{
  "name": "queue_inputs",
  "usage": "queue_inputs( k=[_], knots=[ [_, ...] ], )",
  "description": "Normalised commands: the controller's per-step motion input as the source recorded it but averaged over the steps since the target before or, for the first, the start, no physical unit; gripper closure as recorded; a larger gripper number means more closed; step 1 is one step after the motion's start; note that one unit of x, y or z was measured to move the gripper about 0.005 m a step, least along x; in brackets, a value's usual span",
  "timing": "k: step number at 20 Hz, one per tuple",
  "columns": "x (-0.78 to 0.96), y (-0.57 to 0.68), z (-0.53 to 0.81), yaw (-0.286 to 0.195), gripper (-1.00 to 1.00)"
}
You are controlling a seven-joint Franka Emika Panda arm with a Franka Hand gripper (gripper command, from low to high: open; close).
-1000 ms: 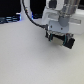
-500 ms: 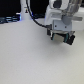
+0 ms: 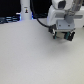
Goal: Open the kcup holder, insert the kcup into the holder, and close the kcup holder
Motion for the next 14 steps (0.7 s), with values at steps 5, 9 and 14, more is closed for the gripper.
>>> queue_inputs(
  k=[5, 9, 14],
  knots=[
    [-0.65, 0.5, 0.02, 0.085, -1.0],
    [-0.77, 0.43, -0.01, 0.076, -1.0],
    [-0.73, 0.4, -0.02, 0.09, -1.0]
  ],
)
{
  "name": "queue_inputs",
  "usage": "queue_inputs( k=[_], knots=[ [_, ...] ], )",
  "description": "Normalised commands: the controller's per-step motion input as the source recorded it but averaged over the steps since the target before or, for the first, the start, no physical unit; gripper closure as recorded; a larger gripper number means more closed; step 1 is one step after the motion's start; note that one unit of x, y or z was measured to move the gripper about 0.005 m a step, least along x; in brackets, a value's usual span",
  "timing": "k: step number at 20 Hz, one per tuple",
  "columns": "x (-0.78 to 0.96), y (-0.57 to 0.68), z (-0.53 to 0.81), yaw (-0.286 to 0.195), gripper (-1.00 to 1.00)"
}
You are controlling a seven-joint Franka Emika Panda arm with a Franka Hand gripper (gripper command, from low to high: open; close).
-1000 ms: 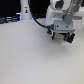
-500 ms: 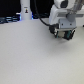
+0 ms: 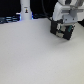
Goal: Open the kcup holder, insert the kcup into the holder, and close the kcup holder
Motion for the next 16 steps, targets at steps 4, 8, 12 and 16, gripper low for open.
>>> queue_inputs(
  k=[4, 8, 12, 16],
  knots=[
    [-0.7, 0.45, 0.0, 0.08, -1.0],
    [-0.57, 0.53, 0.18, 0.071, -1.0],
    [-0.06, 0.43, 0.85, 0.063, -1.0],
    [0.07, 0.1, 0.42, -0.005, -1.0]
  ],
)
